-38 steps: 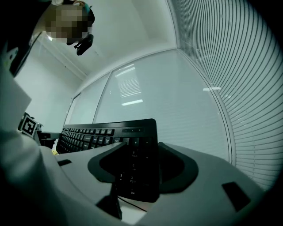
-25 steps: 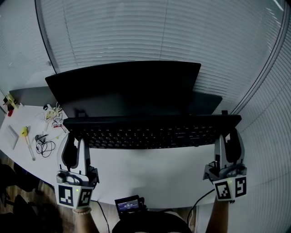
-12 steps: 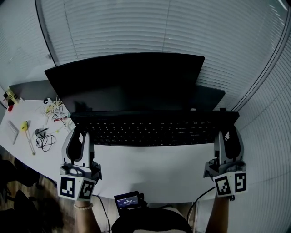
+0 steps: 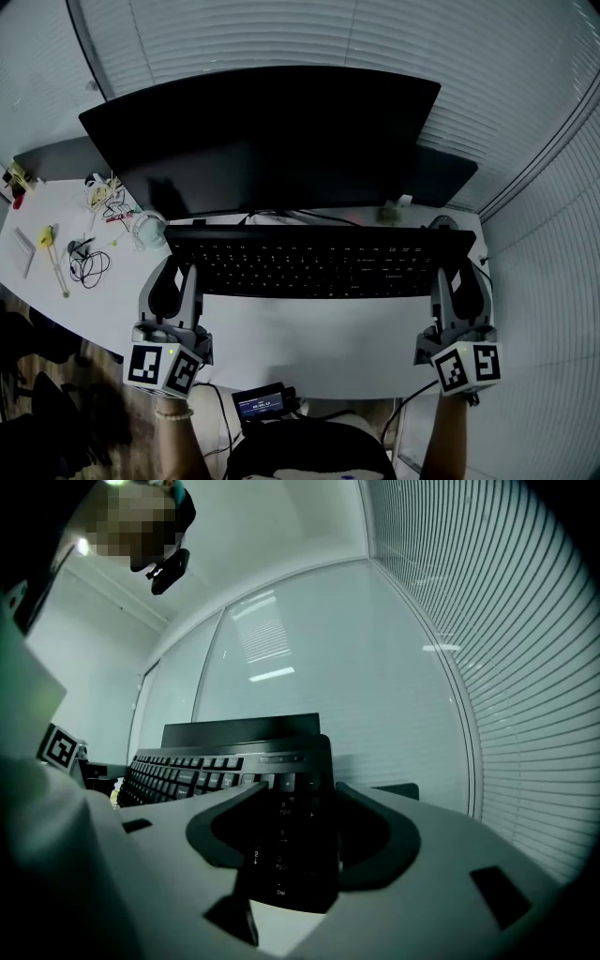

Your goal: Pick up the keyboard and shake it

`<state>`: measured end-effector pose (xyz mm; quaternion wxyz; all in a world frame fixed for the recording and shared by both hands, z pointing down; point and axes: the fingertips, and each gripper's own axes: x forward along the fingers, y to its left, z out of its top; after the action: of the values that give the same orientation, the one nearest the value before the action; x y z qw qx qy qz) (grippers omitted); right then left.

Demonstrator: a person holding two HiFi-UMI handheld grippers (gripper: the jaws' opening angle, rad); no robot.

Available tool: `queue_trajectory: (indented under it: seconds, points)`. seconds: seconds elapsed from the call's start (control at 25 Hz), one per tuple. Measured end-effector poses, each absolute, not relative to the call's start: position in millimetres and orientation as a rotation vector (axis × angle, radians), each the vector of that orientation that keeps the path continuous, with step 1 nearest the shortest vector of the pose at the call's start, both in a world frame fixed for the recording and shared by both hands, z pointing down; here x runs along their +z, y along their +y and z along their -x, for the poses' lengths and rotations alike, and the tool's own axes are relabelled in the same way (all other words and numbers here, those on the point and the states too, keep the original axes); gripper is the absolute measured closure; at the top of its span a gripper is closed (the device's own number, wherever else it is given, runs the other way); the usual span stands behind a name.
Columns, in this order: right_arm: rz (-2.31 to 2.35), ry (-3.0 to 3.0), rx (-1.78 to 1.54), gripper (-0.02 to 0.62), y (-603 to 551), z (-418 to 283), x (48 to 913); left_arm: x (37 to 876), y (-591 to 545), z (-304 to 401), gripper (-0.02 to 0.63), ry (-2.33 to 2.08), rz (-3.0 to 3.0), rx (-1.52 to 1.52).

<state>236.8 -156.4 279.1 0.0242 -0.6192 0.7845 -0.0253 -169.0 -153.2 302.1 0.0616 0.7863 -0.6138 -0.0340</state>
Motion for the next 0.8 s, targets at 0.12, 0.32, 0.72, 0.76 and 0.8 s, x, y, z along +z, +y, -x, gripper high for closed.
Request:
queue_trajectory:
  seconds: [0.12,0.32,0.72,0.76,0.8]
  points:
    - [1.938,2.448,-0.163,0.373,-155.9,-236.6,304.5,325.8,-151.1,169.2,0.456,-1.825,-2.328,-0.030]
    - [1.985,2.483,-0.317,0.373,-151.3,-234.6,345.8,360.0,-146.7,169.1,0.456,-1.791,-2.298,0.043]
    - [2.034,2.519,-0.596,0.374,-146.8,-236.4,428.9,434.4,-140.6,168.3,0.457,-1.711,-2.169,0.195]
    - [2.041,2.520,-0.624,0.374,-146.1,-236.5,436.3,441.9,-139.7,168.3,0.457,-1.705,-2.157,0.207]
    - [2.047,2.523,-0.650,0.374,-145.0,-236.7,443.8,449.5,-138.5,168.0,0.457,-1.696,-2.144,0.219]
